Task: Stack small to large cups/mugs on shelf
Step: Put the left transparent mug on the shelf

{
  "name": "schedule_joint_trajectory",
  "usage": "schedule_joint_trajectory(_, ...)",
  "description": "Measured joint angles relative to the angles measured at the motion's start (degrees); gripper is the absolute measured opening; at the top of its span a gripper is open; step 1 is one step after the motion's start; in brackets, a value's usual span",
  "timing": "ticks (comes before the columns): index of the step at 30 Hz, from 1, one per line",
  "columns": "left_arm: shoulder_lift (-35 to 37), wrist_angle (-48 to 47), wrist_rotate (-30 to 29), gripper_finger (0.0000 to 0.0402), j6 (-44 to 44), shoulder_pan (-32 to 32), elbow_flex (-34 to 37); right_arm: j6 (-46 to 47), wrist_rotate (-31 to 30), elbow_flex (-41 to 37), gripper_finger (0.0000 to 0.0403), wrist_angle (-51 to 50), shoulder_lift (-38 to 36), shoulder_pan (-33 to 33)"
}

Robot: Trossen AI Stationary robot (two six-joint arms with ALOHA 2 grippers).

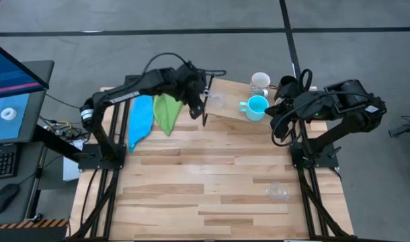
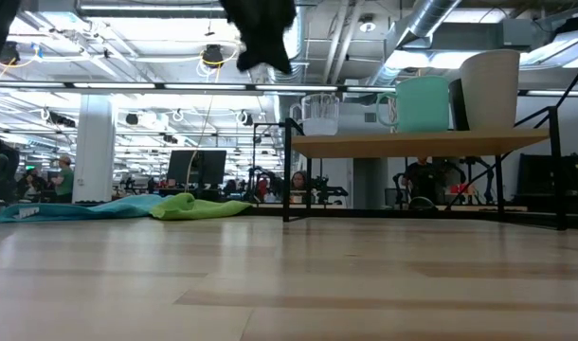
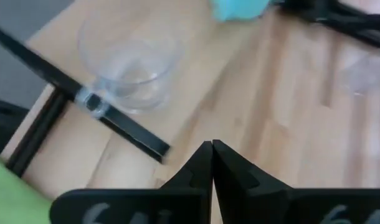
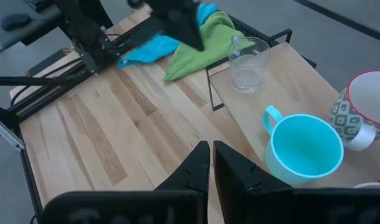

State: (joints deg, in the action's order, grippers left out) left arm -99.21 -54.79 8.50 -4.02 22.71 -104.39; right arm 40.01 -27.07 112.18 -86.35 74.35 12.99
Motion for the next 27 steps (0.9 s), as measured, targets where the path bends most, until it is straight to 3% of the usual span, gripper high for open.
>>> schedule_joint_trajectory(5, -0.20, 11.55, -7.50, 0.0000, -1.17, 0.56, 8.07, -0.08, 0.00, 0.00, 0.0043, 0.00, 0.02, 0.00)
schedule_joint_trajectory(12, -0.36, 23.72, -7.58, 0.0000, -1.55, 2.75, 14.47, -0.10, 0.00, 0.00, 0.0043, -0.02, 0.00, 0.00)
schedule_joint_trajectory(27, -4.79, 39.54, -6.21, 0.0000, -2.78, 3.79, 14.21, -0.10, -1.22, 0.00, 0.0043, 1.66, 0.37, -1.92)
